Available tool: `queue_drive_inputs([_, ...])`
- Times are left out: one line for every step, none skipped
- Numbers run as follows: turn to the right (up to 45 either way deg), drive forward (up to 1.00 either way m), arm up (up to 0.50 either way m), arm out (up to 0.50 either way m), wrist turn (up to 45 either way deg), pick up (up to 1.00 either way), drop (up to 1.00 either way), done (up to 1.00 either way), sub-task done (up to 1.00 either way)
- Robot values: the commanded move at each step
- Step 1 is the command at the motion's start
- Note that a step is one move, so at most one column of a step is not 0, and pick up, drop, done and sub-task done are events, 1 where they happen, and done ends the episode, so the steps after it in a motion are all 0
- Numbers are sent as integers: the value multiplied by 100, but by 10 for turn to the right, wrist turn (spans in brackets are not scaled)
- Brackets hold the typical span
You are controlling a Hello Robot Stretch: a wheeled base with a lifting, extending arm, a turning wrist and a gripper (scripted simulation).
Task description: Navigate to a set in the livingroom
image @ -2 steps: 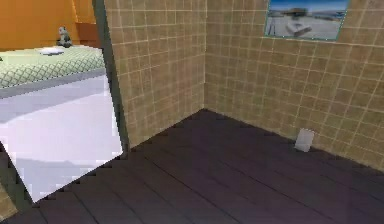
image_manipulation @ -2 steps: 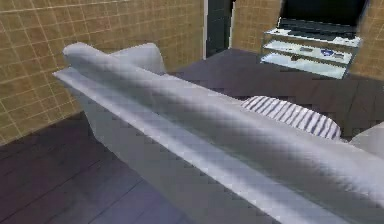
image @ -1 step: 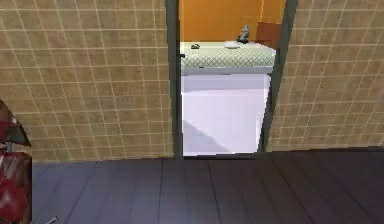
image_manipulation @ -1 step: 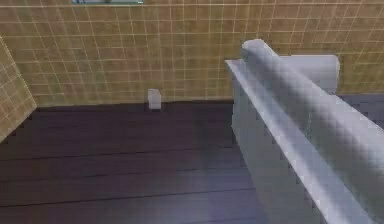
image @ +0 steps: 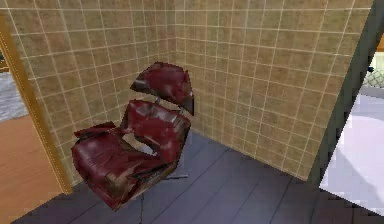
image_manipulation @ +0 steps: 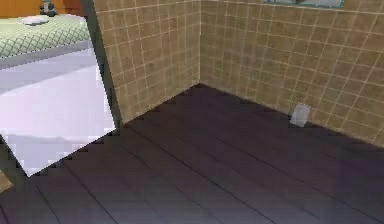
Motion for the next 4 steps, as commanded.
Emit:
queue_drive_inputs([-210, 0, 0, 0, 0, 0, 0, 0, 0])
queue_drive_inputs([0, 30, 0, 0, 0, 0, 0, 0, 0])
queue_drive_inputs([-450, 0, 0, 0, 0, 0, 0, 0, 0])
queue_drive_inputs([-180, 0, 0, 0, 0, 0, 0, 0, 0])
